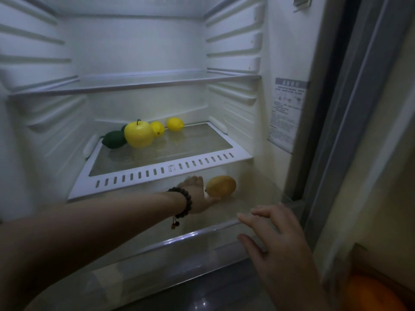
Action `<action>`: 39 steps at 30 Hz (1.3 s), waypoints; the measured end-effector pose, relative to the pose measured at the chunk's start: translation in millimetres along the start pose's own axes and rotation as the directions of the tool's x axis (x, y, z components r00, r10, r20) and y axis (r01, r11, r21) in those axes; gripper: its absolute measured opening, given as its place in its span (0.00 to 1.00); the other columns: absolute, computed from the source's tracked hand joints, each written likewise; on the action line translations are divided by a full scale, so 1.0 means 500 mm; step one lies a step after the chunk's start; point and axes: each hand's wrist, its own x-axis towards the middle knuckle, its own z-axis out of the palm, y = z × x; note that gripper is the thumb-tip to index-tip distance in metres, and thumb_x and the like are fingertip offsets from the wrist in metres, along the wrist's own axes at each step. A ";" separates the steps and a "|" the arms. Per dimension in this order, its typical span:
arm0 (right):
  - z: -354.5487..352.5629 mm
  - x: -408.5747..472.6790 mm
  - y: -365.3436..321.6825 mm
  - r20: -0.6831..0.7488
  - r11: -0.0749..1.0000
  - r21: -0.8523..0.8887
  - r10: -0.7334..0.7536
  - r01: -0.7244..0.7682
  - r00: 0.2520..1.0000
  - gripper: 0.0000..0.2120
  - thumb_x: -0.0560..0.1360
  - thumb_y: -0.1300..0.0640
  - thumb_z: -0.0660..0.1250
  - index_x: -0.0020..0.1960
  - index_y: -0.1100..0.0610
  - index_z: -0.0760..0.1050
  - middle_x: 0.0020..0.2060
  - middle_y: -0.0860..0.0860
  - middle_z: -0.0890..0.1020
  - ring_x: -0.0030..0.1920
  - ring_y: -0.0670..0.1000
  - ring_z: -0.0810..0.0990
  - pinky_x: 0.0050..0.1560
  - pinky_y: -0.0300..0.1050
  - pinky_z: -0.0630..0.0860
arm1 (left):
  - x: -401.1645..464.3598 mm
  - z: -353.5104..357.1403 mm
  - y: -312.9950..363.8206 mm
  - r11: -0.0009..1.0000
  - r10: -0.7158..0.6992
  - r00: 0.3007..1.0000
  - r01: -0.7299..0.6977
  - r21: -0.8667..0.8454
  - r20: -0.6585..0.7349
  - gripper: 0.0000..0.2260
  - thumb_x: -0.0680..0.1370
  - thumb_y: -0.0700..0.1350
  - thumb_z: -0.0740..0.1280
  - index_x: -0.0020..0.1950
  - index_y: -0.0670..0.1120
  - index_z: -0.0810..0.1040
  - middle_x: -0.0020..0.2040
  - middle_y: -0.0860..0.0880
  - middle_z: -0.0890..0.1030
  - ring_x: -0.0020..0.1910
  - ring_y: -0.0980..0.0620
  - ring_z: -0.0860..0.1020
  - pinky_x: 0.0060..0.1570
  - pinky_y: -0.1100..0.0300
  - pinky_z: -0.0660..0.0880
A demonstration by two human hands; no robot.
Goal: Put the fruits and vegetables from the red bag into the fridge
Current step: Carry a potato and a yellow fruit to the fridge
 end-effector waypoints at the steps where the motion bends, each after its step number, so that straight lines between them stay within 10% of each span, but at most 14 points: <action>1: -0.003 0.000 -0.004 0.021 1.000 0.002 0.015 -0.015 1.000 0.19 0.64 0.59 0.78 0.53 0.50 0.79 0.48 0.44 0.72 0.52 0.46 0.72 0.57 0.59 0.75 | -0.020 -0.011 0.000 0.999 0.020 0.999 -0.021 0.036 0.041 0.38 0.73 0.69 0.57 0.74 0.44 0.59 0.73 0.44 0.63 0.70 0.46 0.64 0.66 0.49 0.66; 8: -0.013 0.004 -0.028 0.081 0.997 -0.034 0.077 -0.074 0.994 0.20 0.64 0.56 0.77 0.54 0.48 0.77 0.47 0.43 0.72 0.52 0.45 0.70 0.53 0.48 0.76 | -0.147 -0.118 0.036 1.000 -0.012 0.963 0.012 0.002 0.269 0.37 0.75 0.70 0.48 0.70 0.42 0.68 0.70 0.43 0.69 0.67 0.44 0.69 0.66 0.48 0.65; 17: -0.072 -0.024 -0.057 0.236 0.989 -0.012 0.147 -0.149 0.961 0.25 0.75 0.48 0.65 0.71 0.50 0.66 0.70 0.46 0.66 0.71 0.45 0.60 0.70 0.40 0.57 | -0.310 -0.144 0.081 0.990 0.113 0.885 -0.064 0.123 -0.452 0.34 0.76 0.67 0.48 0.73 0.46 0.63 0.74 0.46 0.64 0.74 0.47 0.58 0.72 0.43 0.52; 30: -0.376 -0.273 -0.010 -0.108 0.819 -0.466 0.324 -0.336 0.940 0.24 0.75 0.46 0.56 0.63 0.59 0.74 0.65 0.58 0.74 0.68 0.58 0.69 0.66 0.59 0.67 | -0.529 0.057 0.354 0.780 0.530 0.642 -0.626 0.022 -0.553 0.38 0.73 0.68 0.43 0.77 0.47 0.52 0.77 0.48 0.55 0.77 0.50 0.49 0.75 0.49 0.45; 39: -0.635 -0.586 -0.009 -0.394 0.496 -0.550 0.555 -0.672 0.733 0.27 0.77 0.43 0.54 0.71 0.56 0.65 0.71 0.54 0.67 0.73 0.54 0.60 0.73 0.53 0.56 | -0.711 0.211 0.607 0.458 0.793 0.393 -0.888 0.032 -0.465 0.35 0.76 0.66 0.46 0.77 0.45 0.53 0.78 0.47 0.55 0.77 0.50 0.47 0.74 0.45 0.47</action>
